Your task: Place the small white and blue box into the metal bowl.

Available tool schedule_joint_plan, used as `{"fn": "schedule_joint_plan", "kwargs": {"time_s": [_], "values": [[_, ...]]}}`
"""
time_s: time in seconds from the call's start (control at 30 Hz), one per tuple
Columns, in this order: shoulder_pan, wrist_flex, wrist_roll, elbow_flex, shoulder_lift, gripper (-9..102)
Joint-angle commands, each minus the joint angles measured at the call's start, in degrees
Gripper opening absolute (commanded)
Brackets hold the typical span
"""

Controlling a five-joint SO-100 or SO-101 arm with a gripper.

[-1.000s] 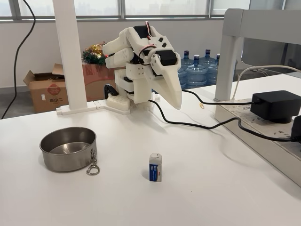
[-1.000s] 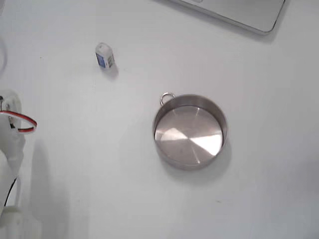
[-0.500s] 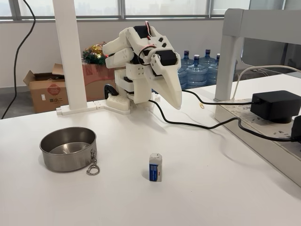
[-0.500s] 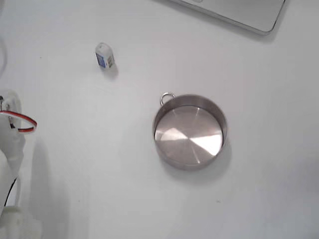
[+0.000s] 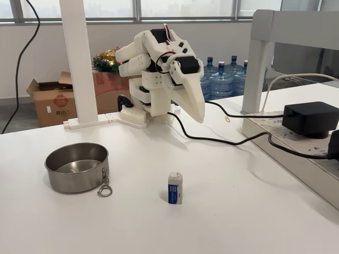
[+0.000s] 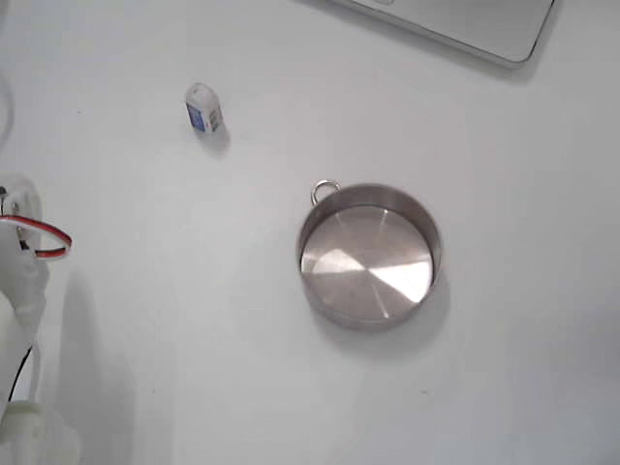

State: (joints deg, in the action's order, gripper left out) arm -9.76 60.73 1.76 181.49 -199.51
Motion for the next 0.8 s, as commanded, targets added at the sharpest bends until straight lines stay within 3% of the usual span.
{"fn": "schedule_joint_plan", "kwargs": {"time_s": [0.0, 0.77], "values": [[-0.18, 0.26, -0.53, 3.08, -1.05, -5], [0.53, -0.09, -0.70, 2.99, 1.41, -5]]}}
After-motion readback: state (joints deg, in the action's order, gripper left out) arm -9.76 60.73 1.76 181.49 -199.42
